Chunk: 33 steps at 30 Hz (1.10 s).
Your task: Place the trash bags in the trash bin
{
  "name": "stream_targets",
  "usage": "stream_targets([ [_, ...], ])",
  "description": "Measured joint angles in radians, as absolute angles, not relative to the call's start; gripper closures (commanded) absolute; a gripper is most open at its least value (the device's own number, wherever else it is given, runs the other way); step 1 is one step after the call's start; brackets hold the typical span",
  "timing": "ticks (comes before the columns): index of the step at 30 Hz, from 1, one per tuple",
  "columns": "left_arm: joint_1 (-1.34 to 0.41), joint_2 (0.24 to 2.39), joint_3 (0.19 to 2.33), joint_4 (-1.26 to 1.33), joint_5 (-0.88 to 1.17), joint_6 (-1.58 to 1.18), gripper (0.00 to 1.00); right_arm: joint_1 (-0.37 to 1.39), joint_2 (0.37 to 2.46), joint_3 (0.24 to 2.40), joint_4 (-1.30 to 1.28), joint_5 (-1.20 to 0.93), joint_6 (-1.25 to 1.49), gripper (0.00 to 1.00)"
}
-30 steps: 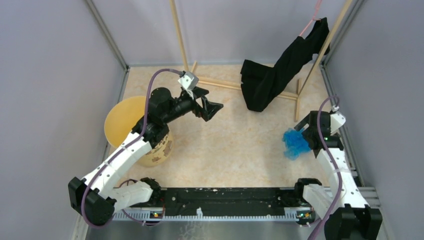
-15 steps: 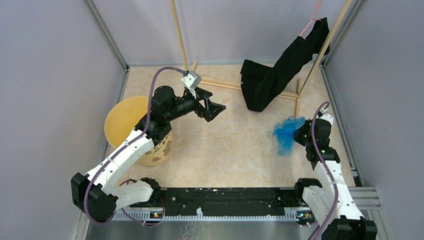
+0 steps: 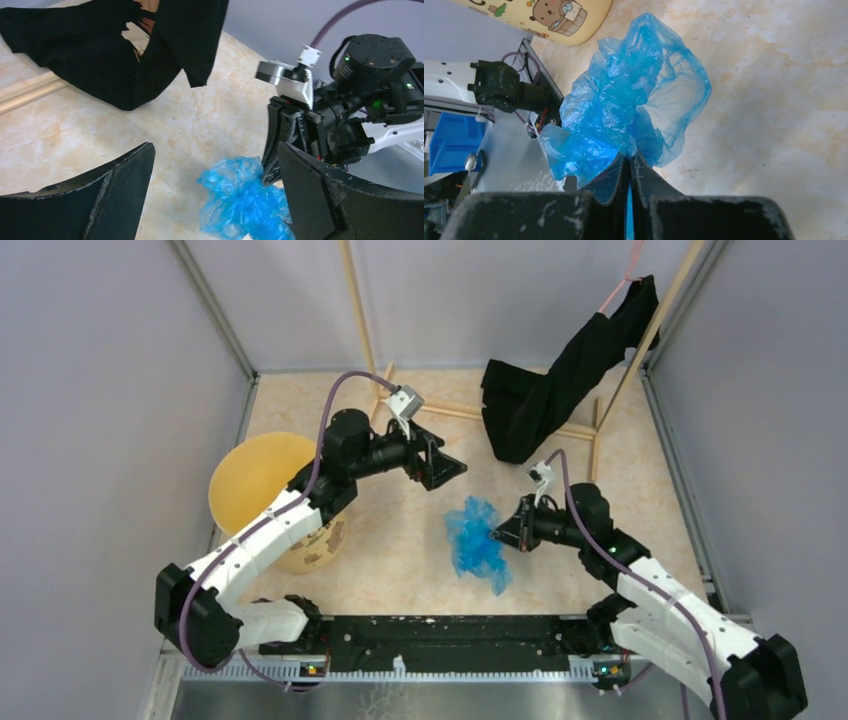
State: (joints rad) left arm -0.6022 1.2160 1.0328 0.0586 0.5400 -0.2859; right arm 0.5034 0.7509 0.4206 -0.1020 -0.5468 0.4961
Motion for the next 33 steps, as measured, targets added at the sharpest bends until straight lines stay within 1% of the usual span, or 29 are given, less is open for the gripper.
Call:
stream_targets([
  [4,-0.643,1.217,1.037,0.033,0.5,-0.281,0.01,0.53,0.829,0.416,-0.006,-0.544,0.534,1.0],
  [7,-0.651,1.217,1.058,-0.045,0.455,-0.307,0.01,0.533,0.871,0.403,0.039,-0.54,0.555,1.0],
  [13,-0.643,1.228,1.065,-0.143,0.45,-0.315,0.01,0.537,0.876,0.399,0.06,-0.467,0.609,1.0],
  [17,-0.643,1.283,0.98,-0.108,0.563,-0.329,0.01,0.537,0.81,0.399,0.053,-0.371,0.659,1.0],
  [21,-0.644,1.486,0.951,-0.108,0.757,-0.366,0.01,0.537,0.751,0.398,0.067,-0.321,0.696,1.0],
  [23,-0.645,1.565,0.95,-0.13,0.822,-0.373,0.01,0.537,0.751,0.398,0.067,-0.309,0.704,1.0],
  [26,-0.646,1.576,0.94,-0.147,0.862,-0.373,0.03,0.537,0.789,0.398,0.07,-0.309,0.711,1.0],
  [28,-0.651,1.557,0.941,-0.151,0.86,-0.363,0.09,0.537,0.812,0.393,0.078,-0.31,0.715,1.0],
  [30,-0.655,1.534,0.945,-0.174,0.831,-0.344,0.25,0.537,0.827,0.386,0.087,-0.313,0.72,1.0],
  [31,-0.659,1.524,0.951,-0.191,0.809,-0.333,0.35,0.537,0.832,0.384,0.089,-0.315,0.725,1.0],
  [33,-0.669,1.511,0.961,-0.212,0.778,-0.313,0.51,0.537,0.834,0.38,0.097,-0.319,0.731,1.0],
])
